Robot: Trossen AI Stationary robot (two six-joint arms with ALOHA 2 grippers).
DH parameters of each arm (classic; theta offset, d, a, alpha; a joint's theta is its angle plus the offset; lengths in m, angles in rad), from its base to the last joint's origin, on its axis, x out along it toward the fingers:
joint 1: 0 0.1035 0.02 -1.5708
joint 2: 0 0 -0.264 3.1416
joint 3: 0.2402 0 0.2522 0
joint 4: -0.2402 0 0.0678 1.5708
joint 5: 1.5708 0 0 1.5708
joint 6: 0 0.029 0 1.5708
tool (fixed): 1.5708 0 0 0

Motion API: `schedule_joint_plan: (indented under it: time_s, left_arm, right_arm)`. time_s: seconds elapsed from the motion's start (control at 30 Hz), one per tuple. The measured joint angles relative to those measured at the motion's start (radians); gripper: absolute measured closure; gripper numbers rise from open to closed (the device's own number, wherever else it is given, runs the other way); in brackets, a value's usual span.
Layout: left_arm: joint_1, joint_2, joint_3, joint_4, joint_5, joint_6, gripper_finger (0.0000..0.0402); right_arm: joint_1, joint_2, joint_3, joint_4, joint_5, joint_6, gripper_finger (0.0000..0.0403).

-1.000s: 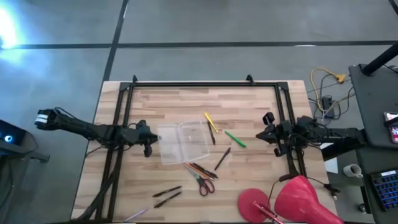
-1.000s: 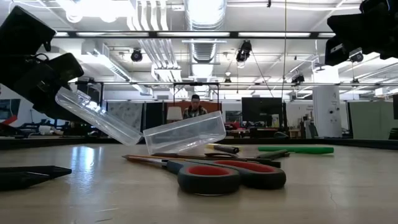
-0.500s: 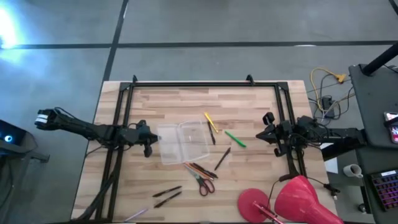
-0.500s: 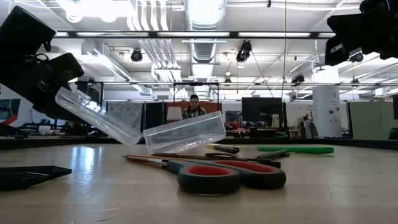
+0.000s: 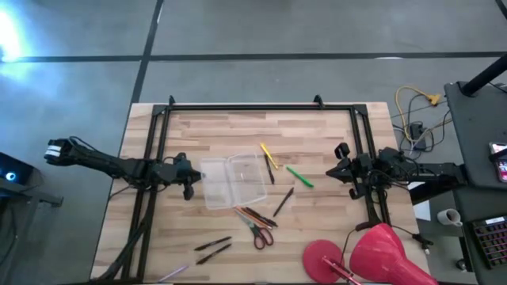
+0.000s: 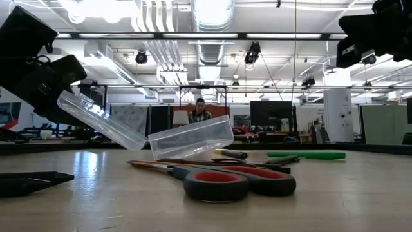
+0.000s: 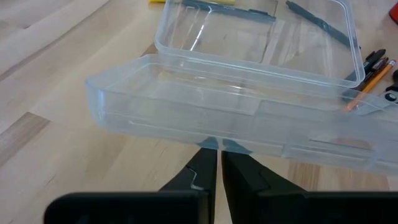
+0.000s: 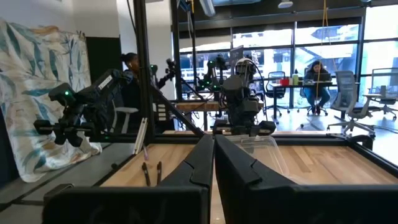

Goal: Pick & place school supplies into a supply box

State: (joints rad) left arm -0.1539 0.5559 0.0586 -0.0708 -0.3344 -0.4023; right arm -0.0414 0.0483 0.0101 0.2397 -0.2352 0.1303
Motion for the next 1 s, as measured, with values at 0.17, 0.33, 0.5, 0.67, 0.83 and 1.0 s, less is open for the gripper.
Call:
schedule_joint_plan:
  time_s: [0.17,0.33,0.5,0.67,0.83,1.0]
  left_arm:
    - [0.0,0.0,0.0,0.0,-0.001,0.0,0.0393]
    - [0.0,0.0,0.0,0.0,-0.005,0.0,0.0393]
    - [0.0,0.0,0.0,0.0,-0.005,0.0,0.0393]
    - [0.0,0.0,0.0,0.0,-0.004,0.0,0.0393]
    - [0.0,0.0,0.0,0.0,-0.004,0.0,0.0393]
    - [0.0,0.0,0.0,0.0,-0.004,0.0,0.0393]
  right_arm:
    - [0.0,0.0,0.0,0.0,0.0,0.0,0.0394]
    - [0.0,0.0,0.0,-0.001,0.131,0.042,0.0394]
    - [0.0,0.002,0.0,0.01,0.366,0.666,0.0394]
    - [0.002,0.096,-0.001,-0.028,0.246,0.992,0.0394]
    - [0.002,0.216,-0.001,-0.021,0.19,0.978,0.0394]
    - [0.002,0.266,-0.001,0.02,0.272,1.1,0.0394]
